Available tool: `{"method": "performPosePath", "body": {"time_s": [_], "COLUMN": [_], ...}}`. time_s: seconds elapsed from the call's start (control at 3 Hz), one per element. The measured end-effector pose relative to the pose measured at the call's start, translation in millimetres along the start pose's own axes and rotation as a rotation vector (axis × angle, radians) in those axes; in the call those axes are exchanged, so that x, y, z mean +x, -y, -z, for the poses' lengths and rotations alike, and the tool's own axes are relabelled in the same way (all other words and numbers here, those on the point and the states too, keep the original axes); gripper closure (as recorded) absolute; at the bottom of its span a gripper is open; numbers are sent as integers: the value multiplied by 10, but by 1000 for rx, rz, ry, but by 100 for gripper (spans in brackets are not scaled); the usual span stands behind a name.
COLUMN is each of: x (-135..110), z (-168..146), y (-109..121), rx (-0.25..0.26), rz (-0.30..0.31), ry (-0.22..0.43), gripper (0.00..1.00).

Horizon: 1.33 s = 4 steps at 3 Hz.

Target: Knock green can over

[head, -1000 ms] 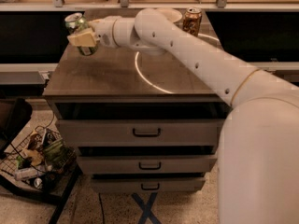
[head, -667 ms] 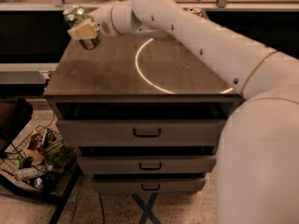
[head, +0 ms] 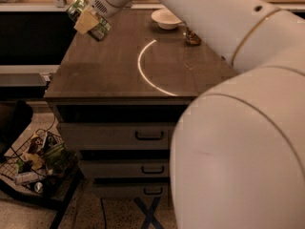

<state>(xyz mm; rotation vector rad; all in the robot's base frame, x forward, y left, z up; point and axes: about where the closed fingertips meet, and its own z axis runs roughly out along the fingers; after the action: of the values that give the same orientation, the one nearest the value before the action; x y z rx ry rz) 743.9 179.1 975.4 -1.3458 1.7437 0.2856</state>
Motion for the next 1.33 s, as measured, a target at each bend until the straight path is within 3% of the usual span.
{"method": "performPosePath", "body": {"time_s": [0.33,0.67,1.33], "x": [67,158,526], "z": [-2,-58,-386], "y": [110,140,-28], "rx": [11,15,-16], "rz": [56,97,134], "ry": [-130,-213,-354], "gripper": [100,100,100]}}
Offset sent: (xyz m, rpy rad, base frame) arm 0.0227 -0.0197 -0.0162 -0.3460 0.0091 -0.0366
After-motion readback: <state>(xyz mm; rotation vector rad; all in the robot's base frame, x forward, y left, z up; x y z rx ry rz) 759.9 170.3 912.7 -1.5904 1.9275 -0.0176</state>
